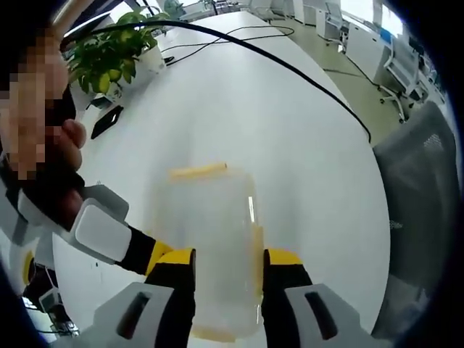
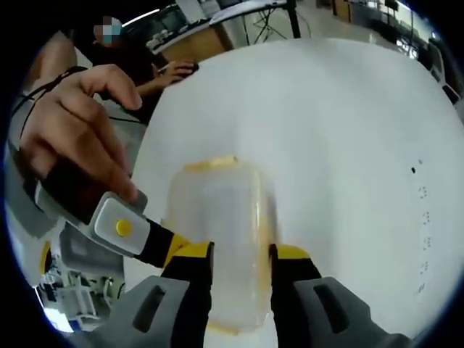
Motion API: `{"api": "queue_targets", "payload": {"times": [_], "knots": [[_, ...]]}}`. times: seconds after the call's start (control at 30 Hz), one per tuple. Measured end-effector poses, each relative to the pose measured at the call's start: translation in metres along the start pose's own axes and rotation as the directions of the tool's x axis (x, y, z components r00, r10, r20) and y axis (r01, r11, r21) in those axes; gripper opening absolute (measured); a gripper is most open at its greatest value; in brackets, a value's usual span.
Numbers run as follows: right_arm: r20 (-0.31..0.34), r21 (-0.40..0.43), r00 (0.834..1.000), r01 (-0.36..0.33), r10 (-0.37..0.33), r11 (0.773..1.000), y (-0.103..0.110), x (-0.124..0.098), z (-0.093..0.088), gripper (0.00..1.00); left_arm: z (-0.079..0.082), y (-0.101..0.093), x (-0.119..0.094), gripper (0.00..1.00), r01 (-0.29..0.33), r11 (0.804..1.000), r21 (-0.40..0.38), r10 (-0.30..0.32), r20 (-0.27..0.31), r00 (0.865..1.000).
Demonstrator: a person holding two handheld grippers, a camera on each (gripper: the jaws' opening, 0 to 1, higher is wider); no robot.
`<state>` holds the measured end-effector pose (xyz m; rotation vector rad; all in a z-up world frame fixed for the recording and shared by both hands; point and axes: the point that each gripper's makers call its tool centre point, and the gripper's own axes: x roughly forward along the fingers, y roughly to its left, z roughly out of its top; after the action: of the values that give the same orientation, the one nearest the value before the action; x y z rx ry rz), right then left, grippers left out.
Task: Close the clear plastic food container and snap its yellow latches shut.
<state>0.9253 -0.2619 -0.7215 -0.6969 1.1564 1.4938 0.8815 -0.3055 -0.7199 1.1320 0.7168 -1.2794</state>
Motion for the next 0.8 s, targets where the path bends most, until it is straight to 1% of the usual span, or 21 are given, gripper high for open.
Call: {"api": "queue_targets", "payload": {"times": [0.13,0.2,0.23,0.27,0.33,0.4,0.5,0.63,0.73,0.77,0.8], "knots": [[0.004,-0.027,1.0,0.014,-0.014,1.0,0.011,0.0,0.005,0.29,0.002,-0.002,-0.003,0.29,0.012,1.0,0.008,-0.012,0.013,1.0],[0.008,-0.029,1.0,0.026,-0.026,0.999,0.01,0.002,0.006,0.35,0.004,-0.005,-0.005,0.25,0.032,0.999,0.014,-0.033,0.024,0.999],[0.015,-0.027,0.999,0.035,-0.035,0.999,0.006,0.001,0.007,0.37,0.007,-0.008,-0.006,0.25,0.043,0.999,0.009,-0.044,0.033,0.999],[0.025,-0.022,0.999,0.044,-0.043,0.999,0.003,0.0,0.009,0.37,0.008,-0.009,-0.008,0.28,0.039,0.999,0.003,-0.039,0.034,0.999],[0.062,-0.019,0.996,0.063,-0.062,0.998,0.0,-0.006,0.016,0.38,0.013,-0.011,-0.011,0.32,0.026,0.999,0.021,-0.027,0.046,0.999],[0.081,-0.014,0.994,0.075,-0.074,0.997,0.001,-0.014,0.021,0.38,0.015,-0.012,-0.016,0.33,0.024,0.999,0.025,-0.025,0.045,0.999],[0.098,-0.011,0.991,0.09,-0.088,0.996,0.004,-0.022,0.024,0.38,0.019,-0.014,-0.027,0.33,0.01,0.999,0.031,-0.012,0.056,0.998],[0.121,0.001,0.986,0.112,-0.112,0.994,0.005,-0.029,0.023,0.37,0.018,-0.011,-0.043,0.34,-0.017,1.0,0.011,0.016,0.067,0.998],[0.133,0.011,0.982,0.134,-0.135,0.991,0.017,-0.036,0.019,0.37,0.01,-0.009,-0.056,0.34,-0.052,0.999,-0.011,0.052,0.065,0.997],[0.135,0.016,0.98,0.143,-0.144,0.99,0.02,-0.037,0.017,0.37,0.008,-0.01,-0.058,0.33,-0.049,0.999,-0.02,0.051,0.063,0.997],[0.142,0.02,0.977,0.157,-0.158,0.987,0.023,-0.041,0.016,0.36,0.004,-0.009,-0.062,0.32,-0.059,0.997,-0.055,0.063,0.063,0.996]]}}
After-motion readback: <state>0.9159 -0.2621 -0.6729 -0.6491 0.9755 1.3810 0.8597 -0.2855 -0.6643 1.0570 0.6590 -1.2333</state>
